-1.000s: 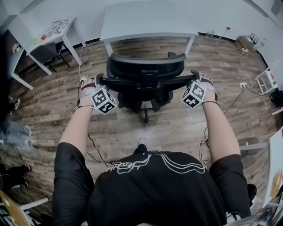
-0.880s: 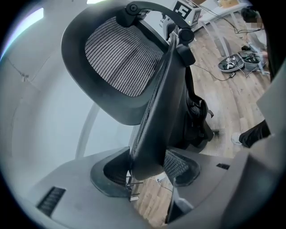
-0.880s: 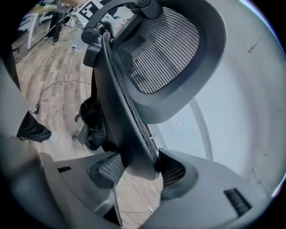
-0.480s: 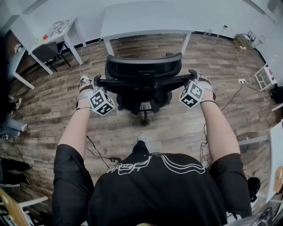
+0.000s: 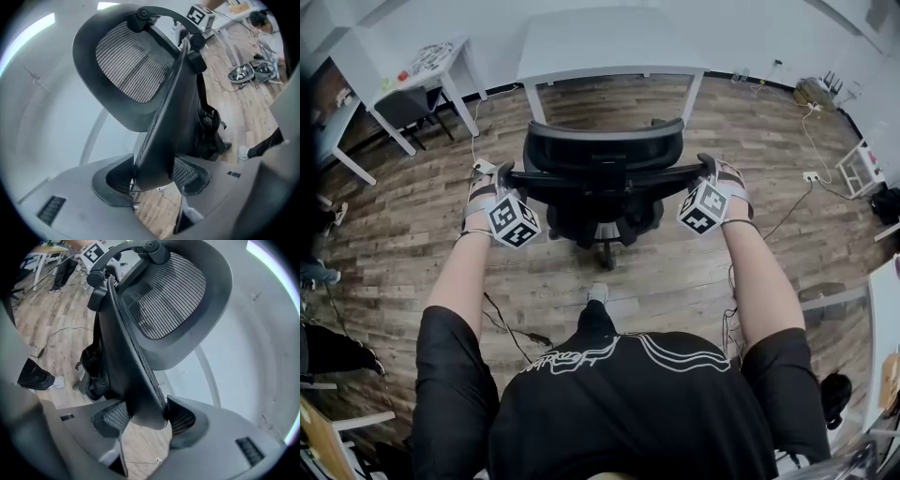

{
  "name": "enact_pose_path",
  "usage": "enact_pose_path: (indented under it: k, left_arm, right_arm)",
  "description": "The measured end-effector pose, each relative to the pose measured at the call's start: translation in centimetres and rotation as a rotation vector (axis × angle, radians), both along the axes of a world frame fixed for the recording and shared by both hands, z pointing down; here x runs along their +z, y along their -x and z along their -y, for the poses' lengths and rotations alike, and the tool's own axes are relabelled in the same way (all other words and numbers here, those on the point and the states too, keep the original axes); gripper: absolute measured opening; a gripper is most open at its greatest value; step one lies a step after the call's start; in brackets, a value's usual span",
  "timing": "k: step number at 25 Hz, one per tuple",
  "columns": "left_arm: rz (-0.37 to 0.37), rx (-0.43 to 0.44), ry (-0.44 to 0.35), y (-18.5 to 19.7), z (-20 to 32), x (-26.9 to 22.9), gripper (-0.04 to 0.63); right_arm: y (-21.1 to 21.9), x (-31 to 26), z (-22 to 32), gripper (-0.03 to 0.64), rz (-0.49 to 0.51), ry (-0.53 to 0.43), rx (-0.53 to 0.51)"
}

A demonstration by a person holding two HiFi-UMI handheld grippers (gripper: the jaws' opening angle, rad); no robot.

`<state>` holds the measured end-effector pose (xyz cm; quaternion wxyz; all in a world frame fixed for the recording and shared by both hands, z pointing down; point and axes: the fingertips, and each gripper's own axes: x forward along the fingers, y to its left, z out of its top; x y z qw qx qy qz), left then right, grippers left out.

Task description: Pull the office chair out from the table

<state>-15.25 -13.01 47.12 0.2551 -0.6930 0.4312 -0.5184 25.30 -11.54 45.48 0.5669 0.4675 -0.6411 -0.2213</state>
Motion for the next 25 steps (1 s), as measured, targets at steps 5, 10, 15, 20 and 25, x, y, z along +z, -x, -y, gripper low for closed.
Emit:
enact_pose_path:
  k: [5,10,15,20,25]
  left_arm:
    - [-0.132,-0.017,0.048,0.0,-0.9,-0.6,0.247]
    - [-0.282,-0.101,0.041,2.1,-3.2,-1.6,0.281]
    - [-0.555,-0.127,0.136,2.1,-11.6,-0.3,0.281]
    - [-1.036,-0.001,0.281,-3.4,-18.5,-6.2,0.279]
    - [-1.220,0.218,0.280,-9.8,-25.9,-12.0,0.207]
  right_arm:
    - [-0.1,-0.5,-0.7,0.246,0.012,-0.018,0.016]
    - [-1.0,-1.6,-3.2,0.276,0.112,-0.080,0.071]
    - [-0.2,-0.3,-11.1,0.276,0.380,-0.043,0.073]
    - [6.4,-5.7,-19.0,0.275,0.793,0.044,-0.079]
    - [11.6,-7.9,-24.4,0.273,1.033,0.156,-0.177]
